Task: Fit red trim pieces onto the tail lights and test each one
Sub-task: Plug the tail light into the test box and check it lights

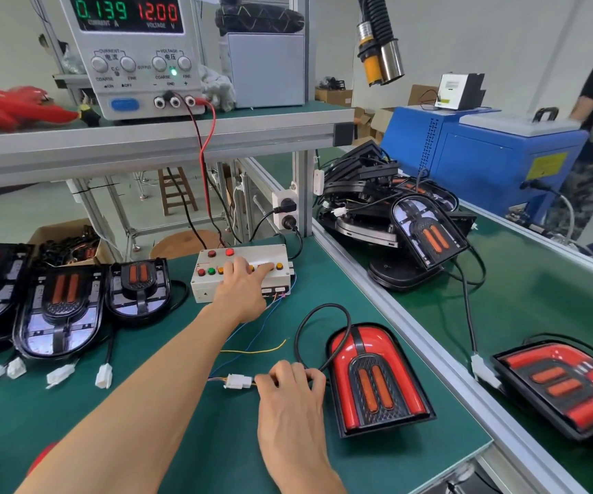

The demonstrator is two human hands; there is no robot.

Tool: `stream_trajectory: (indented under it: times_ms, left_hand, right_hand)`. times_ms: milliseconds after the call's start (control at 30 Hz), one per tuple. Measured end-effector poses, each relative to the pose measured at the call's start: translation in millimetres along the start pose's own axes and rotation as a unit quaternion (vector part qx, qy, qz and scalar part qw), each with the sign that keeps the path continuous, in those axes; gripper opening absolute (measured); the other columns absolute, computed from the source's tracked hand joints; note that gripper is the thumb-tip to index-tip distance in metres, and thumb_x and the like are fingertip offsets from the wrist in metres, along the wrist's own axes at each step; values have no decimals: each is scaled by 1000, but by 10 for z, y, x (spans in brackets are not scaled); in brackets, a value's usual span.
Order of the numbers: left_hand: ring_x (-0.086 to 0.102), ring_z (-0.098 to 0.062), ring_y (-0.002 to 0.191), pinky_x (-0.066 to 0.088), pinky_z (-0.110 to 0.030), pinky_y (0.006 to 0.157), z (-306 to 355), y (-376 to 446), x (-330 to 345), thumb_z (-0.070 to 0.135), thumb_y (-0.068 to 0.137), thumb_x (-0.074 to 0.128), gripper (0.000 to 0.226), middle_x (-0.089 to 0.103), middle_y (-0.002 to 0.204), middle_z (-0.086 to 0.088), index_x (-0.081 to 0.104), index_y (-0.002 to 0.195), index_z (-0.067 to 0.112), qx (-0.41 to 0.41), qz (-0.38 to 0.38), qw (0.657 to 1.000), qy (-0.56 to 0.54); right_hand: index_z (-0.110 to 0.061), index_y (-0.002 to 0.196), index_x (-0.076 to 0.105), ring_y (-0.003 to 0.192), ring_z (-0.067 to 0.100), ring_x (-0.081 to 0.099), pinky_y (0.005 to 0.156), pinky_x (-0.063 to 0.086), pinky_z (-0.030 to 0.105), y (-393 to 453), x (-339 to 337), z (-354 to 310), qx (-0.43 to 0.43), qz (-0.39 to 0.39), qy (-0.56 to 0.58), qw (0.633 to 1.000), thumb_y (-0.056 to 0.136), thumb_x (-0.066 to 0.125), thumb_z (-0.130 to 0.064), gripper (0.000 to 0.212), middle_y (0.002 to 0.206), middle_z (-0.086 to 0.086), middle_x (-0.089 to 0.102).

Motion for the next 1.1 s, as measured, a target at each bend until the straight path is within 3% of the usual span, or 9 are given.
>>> stream_trajectory:
  times_ms: [300,433,500,567,667,767,867,967,1100]
  left_hand:
    - [31,-29,121,43,-42,101,-3,-12,6,11,87,57,80,30,131,-8,25,155,39,10,10,1000,8]
    - [31,-29,125,38,-41,105,-21,-126,-42,12,93,52,79,32,135,-8,18,159,37,33,-5,998,-45]
    - [38,-29,124,38,-42,106,-36,-286,-162,11,96,51,68,42,133,-10,27,158,29,59,32,991,-115]
    - [51,-26,119,42,-38,104,-67,-540,-293,10,97,54,47,57,126,-9,52,144,17,88,73,979,-167]
    - [64,-15,98,49,-28,90,-115,-978,-282,17,97,58,21,71,104,3,73,111,19,119,10,981,-151]
    - [63,-8,97,49,-24,88,-163,-1389,-145,21,95,57,20,70,103,9,72,108,23,150,-75,979,-113]
    - [57,-13,105,44,-32,92,-156,-1607,-54,22,93,55,20,65,109,10,65,111,24,187,-55,980,-30]
    - [58,-15,100,41,-33,90,-143,-1669,-36,21,95,54,14,66,102,9,62,106,24,178,-15,983,-32]
    - [61,-24,92,45,-35,85,-99,-1661,-85,21,93,60,12,70,95,3,63,105,18,173,-21,979,-109]
  right_hand:
    - [-30,78,75,69,16,59,79,30,36,16,15,14,7,-18,1,1000,48,87,-15,36,76,-9,57]
    - [-26,83,74,72,18,58,81,30,36,-10,19,11,-3,5,0,1000,59,84,-10,30,79,-7,55]
    - [-25,82,74,72,18,58,81,31,37,-15,22,19,-4,17,-1,1000,61,84,-7,30,79,-6,55]
    - [-25,80,73,71,18,58,83,32,37,-10,30,23,0,18,0,1000,58,86,-5,32,77,-6,55]
    - [-25,78,73,72,19,60,95,34,40,-1,28,21,1,22,-2,1000,58,88,-9,29,76,-6,57]
    - [-23,76,72,71,21,61,105,32,46,-6,-5,8,-8,46,-9,999,62,89,-15,23,74,-4,58]
    - [-23,78,71,73,23,63,108,31,47,-4,-34,-18,-12,56,-12,998,70,87,-22,18,75,-4,58]
    - [-23,89,74,74,23,63,110,31,47,-13,-65,-49,-23,63,-12,998,73,87,-27,22,76,-4,59]
    - [-20,118,73,79,20,64,111,32,46,-28,-113,-94,-43,79,-2,996,75,86,-23,45,83,-6,61]
Point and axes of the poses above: each hand's wrist, its own y-axis towards the middle knuckle, its own x-axis out of the palm, z = x × y, the point moved 7 cm from there along y, towards the middle knuckle
